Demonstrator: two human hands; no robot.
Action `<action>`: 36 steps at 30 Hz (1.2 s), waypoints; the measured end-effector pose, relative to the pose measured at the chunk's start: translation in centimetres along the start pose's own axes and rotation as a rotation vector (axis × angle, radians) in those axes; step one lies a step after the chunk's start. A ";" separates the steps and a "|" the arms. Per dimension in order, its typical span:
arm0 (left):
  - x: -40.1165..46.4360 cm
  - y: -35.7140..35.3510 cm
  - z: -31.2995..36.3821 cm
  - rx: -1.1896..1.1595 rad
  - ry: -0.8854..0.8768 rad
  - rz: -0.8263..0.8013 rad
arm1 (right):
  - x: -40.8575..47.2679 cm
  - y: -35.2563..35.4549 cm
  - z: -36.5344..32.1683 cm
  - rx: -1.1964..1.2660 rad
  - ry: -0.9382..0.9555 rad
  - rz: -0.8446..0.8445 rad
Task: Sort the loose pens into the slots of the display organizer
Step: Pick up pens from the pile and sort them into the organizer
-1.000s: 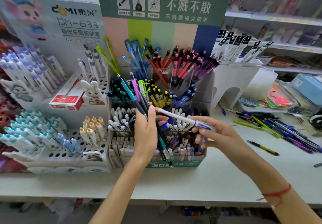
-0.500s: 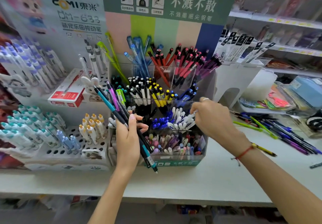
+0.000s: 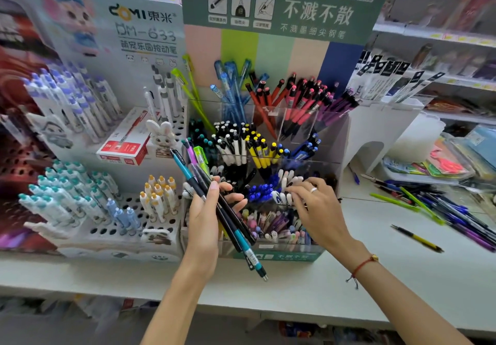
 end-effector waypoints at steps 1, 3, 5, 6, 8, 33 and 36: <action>0.0 -0.2 0.0 -0.017 -0.003 -0.007 | -0.1 0.1 -0.1 0.011 -0.004 0.002; 0.1 -0.7 0.0 -0.043 -0.007 -0.019 | -0.3 1.2 -1.0 0.070 -0.031 0.062; 0.2 -1.3 0.1 -0.064 -0.033 -0.012 | -0.7 2.5 -2.3 0.344 -0.175 -0.001; 0.3 -1.5 0.2 -0.068 -0.058 -0.003 | -1.0 2.7 -3.2 0.559 -0.299 -0.167; 0.5 -1.8 0.4 -0.068 -0.112 0.024 | -2.3 1.8 -5.6 0.924 -0.518 -0.592; 5.7 -0.9 4.3 0.327 -0.331 0.039 | -2.6 3.3 -2.7 0.968 -0.471 -0.717; 5.4 -0.3 3.8 0.429 -0.355 -0.021 | -1.6 4.2 -2.0 0.982 -0.486 -0.632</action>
Point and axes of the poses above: each hand's wrist, its own x-axis towards the middle knuckle, its own y-axis out of the back of the hand, z = x × y, the point moved 5 cm from there along x, towards the middle knuckle, and after that the axes turned 7 degrees about -y, right-handed, at the moved point
